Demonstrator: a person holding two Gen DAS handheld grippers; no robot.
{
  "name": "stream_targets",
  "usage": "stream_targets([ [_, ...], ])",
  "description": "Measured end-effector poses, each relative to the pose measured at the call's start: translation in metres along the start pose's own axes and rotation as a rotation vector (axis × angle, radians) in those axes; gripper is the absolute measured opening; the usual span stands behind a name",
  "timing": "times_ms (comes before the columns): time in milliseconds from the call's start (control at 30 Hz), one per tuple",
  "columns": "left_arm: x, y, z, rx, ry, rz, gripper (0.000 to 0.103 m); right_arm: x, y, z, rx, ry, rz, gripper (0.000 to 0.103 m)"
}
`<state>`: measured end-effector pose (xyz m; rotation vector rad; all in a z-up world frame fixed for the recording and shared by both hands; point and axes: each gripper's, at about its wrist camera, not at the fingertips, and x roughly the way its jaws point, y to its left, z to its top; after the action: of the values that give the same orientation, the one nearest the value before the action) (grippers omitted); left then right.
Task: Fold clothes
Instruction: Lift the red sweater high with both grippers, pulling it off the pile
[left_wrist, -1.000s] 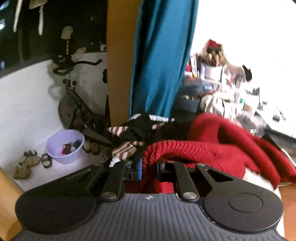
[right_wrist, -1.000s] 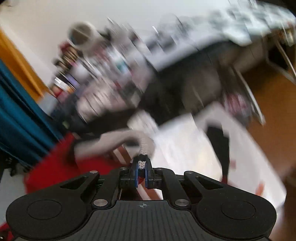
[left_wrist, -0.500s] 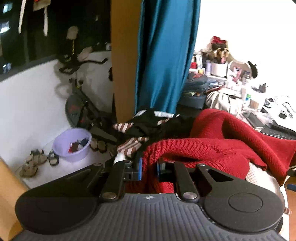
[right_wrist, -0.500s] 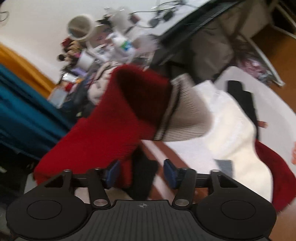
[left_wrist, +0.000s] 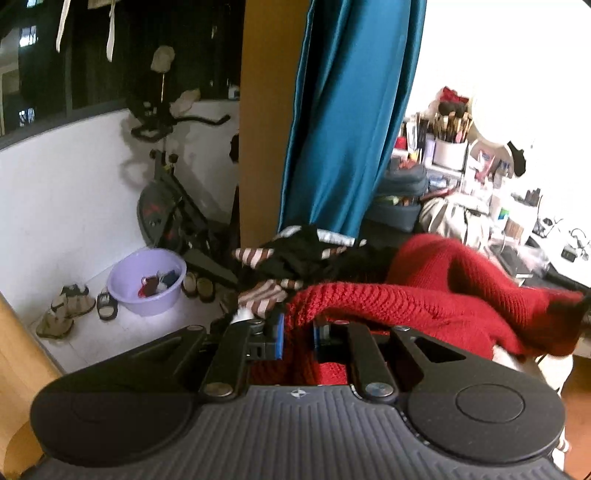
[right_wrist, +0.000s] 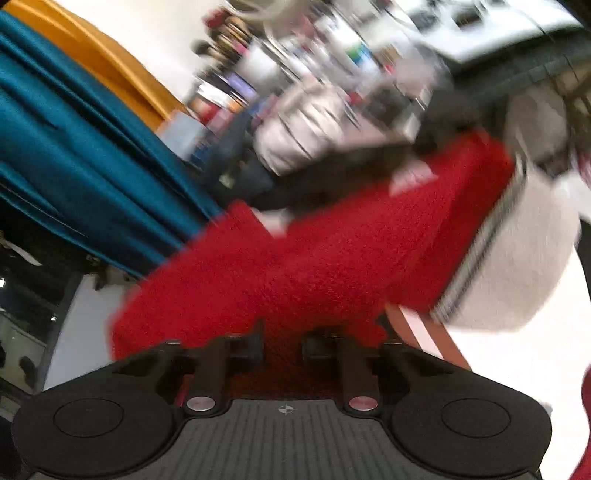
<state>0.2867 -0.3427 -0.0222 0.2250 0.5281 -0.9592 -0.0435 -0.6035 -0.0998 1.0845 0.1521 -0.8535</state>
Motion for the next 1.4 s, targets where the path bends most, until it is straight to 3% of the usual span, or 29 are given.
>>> stream_targets([
  [167,-0.015,0.007,0.018,0.006,-0.095,0.012,0.012,-0.052,0.059,0.049,-0.102,-0.196,0.127,0.012],
  [467,-0.091,0.008,0.115,-0.023,-0.466,-0.099,0.011,-0.166,0.189,0.123,-0.296,-0.495,0.414,0.009],
  [600,-0.125,0.008,0.159,-0.036,-0.634,-0.149,0.011,-0.232,0.239,0.149,-0.369,-0.605,0.458,0.009],
  [733,-0.155,0.003,0.200,-0.051,-0.793,-0.204,0.011,-0.309,0.262,0.165,-0.384,-0.702,0.432,0.009],
  [933,-0.174,-0.067,0.219,0.009,-0.962,-0.293,0.011,-0.428,0.261,0.170,-0.409,-0.855,0.284,0.009],
  [1200,-0.191,-0.194,0.214,0.086,-0.988,-0.480,0.011,-0.553,0.207,0.167,-0.400,-0.908,0.030,0.009],
  [1400,-0.211,-0.322,0.182,0.103,-0.972,-0.547,0.011,-0.642,0.123,0.169,-0.372,-0.974,-0.036,0.009],
])
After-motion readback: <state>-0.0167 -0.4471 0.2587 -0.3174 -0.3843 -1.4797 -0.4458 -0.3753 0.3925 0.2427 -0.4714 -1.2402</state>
